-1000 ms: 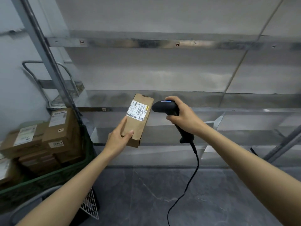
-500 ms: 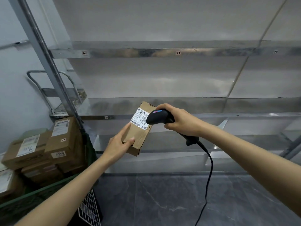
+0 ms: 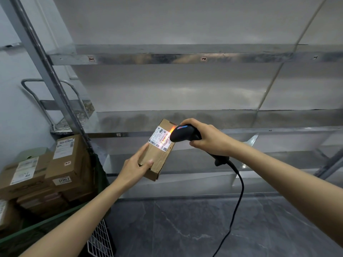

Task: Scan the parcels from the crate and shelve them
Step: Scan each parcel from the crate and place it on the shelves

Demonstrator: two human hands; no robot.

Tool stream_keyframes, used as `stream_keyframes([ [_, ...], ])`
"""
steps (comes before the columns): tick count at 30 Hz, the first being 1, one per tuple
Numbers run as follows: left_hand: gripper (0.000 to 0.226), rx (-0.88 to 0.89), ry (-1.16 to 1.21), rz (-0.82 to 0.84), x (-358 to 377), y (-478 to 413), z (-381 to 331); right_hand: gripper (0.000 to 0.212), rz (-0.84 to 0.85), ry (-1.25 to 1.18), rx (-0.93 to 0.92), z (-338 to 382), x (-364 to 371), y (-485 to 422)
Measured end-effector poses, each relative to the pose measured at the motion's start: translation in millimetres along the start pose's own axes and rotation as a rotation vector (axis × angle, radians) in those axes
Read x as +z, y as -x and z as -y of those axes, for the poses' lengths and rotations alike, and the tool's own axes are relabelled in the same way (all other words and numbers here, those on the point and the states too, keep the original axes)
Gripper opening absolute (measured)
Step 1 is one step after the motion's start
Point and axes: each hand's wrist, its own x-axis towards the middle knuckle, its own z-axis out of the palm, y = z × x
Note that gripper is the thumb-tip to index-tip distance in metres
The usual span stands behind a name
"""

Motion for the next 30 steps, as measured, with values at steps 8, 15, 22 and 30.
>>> stream_keyframes([
  [8,0.066,-0.034,0.013,0.02,2.5,1.9,2.3,0.051,0.001,-0.003,-0.017,3.7,1.8,-1.2],
  [15,0.065,-0.039,0.018,-0.017,1.4,8.0,-2.6,0.051,0.009,-0.016,-0.015,0.6,4.9,-1.1],
  [22,0.066,-0.096,0.059,-0.101,2.2,19.9,-7.0,0.051,-0.118,-0.122,-0.031,0.5,20.7,-2.9],
  [30,0.067,-0.168,0.099,-0.206,-10.1,22.9,4.8,0.055,-0.229,-0.231,-0.026,10.8,40.5,-25.4],
])
